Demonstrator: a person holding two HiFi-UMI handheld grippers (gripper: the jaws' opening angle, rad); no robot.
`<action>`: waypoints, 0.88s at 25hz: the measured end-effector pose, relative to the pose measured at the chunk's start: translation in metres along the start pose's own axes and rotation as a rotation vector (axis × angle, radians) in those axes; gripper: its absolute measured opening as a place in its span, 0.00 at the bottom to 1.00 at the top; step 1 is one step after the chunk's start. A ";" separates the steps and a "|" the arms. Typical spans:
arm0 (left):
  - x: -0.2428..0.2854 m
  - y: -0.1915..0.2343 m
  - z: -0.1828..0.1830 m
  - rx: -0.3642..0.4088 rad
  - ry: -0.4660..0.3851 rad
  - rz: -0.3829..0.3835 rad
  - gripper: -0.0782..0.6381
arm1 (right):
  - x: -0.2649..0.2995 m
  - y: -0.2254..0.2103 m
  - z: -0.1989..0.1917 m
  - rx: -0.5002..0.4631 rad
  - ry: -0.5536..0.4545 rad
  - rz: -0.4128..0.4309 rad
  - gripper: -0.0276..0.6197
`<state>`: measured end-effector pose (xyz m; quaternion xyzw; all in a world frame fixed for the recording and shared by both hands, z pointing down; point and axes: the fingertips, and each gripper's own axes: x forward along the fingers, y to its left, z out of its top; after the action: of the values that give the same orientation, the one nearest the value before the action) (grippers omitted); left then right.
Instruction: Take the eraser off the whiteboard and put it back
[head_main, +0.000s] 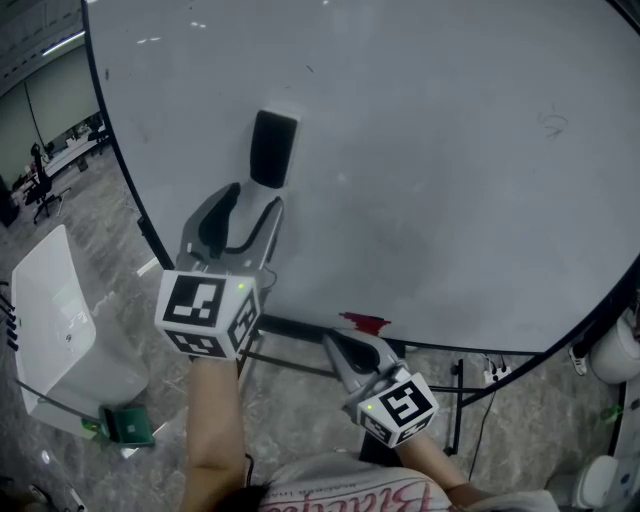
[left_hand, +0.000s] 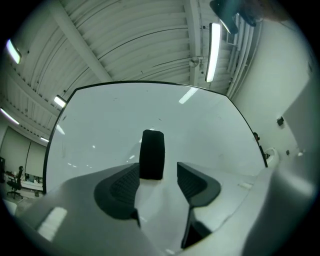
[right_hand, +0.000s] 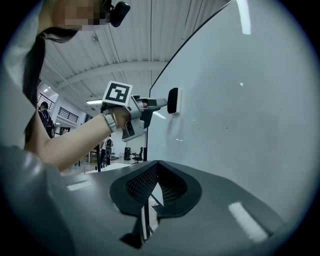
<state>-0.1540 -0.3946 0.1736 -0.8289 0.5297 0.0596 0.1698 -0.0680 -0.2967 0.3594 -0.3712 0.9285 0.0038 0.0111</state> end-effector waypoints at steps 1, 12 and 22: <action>-0.007 -0.002 -0.004 -0.013 0.000 -0.001 0.43 | 0.000 0.001 0.000 0.000 0.000 0.002 0.05; -0.069 -0.013 -0.069 -0.097 0.054 0.012 0.11 | -0.002 0.006 -0.001 -0.001 -0.003 0.015 0.05; -0.122 -0.041 -0.124 -0.220 0.052 -0.014 0.11 | -0.006 0.008 -0.007 -0.009 0.021 0.011 0.05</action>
<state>-0.1801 -0.3171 0.3326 -0.8476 0.5182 0.0945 0.0643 -0.0688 -0.2868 0.3663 -0.3660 0.9306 0.0040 -0.0003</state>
